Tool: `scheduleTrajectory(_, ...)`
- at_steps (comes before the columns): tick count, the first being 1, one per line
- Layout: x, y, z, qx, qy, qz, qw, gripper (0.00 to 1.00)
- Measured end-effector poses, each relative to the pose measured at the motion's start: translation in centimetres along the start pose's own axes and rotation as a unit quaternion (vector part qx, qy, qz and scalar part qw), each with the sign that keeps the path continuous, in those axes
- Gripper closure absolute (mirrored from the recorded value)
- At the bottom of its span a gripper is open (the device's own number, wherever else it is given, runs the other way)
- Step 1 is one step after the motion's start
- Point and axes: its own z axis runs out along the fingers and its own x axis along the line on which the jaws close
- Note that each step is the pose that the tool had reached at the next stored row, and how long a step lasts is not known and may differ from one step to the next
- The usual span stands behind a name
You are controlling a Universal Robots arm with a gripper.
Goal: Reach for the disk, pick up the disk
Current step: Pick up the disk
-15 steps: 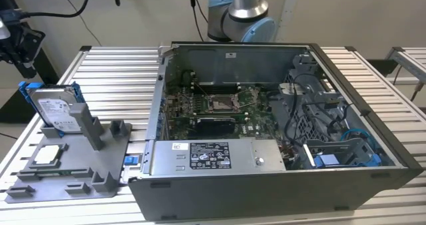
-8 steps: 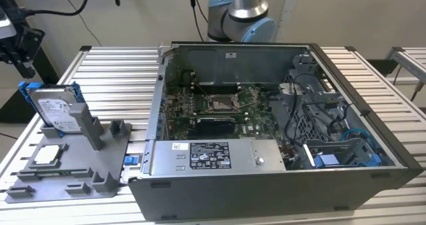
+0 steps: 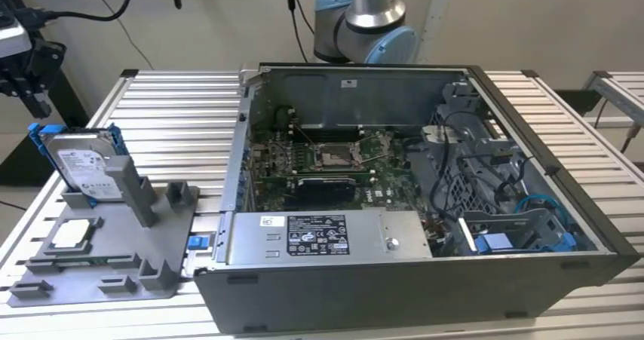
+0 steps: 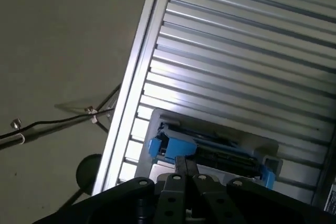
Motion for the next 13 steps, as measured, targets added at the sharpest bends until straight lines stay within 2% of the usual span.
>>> scheduleTrajectory(4, 0.08, 0.02, -0.02, 0.0004, 0.0013, -0.032, 0.9995, 1.0)
scheduleTrajectory(7, 0.13, 0.04, -0.04, 0.0009, 0.0023, -0.057, 0.9984, 1.0)
scheduleTrajectory(10, 0.16, 0.05, -0.06, 0.0013, 0.0032, -0.082, 0.9966, 1.0)
scheduleTrajectory(13, 0.21, 0.06, -0.11, 0.0017, 0.0043, -0.108, 0.9942, 1.0)
